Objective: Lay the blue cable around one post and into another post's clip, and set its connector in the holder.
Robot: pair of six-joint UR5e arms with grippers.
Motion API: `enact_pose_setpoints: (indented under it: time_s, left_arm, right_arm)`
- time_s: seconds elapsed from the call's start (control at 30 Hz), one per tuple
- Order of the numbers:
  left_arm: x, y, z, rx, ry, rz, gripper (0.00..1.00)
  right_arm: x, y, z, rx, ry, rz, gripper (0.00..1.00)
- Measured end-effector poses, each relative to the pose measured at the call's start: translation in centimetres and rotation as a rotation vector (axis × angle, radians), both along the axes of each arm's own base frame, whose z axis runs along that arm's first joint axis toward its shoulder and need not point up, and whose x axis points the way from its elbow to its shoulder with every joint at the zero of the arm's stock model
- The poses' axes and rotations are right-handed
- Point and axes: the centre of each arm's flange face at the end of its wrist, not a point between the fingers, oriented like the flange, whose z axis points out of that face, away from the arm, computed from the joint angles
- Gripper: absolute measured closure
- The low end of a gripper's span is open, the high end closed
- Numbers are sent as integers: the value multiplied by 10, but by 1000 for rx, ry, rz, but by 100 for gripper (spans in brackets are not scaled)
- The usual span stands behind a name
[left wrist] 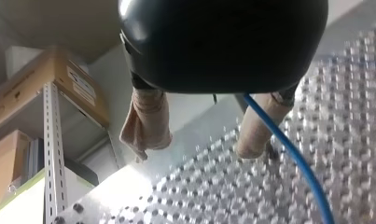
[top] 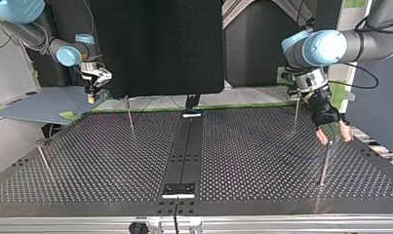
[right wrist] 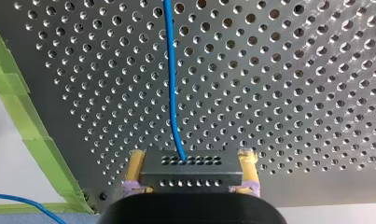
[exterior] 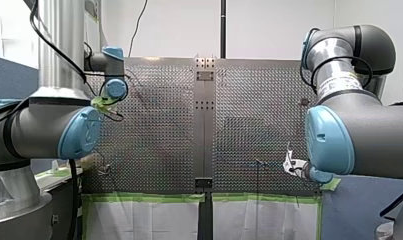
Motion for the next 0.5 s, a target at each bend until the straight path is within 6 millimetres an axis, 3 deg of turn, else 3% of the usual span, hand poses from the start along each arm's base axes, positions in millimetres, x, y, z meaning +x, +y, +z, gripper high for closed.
enact_pose_setpoints:
  time_s: [0.2, 0.5]
  left_arm:
    - [16, 7, -1, 40, 47, 24, 0]
    - [30, 15, 22, 103, 82, 51, 0]
  right_arm:
    - [1, 0, 0, -1, -1, 1, 100]
    - [2, 0, 0, -1, -4, 3, 100]
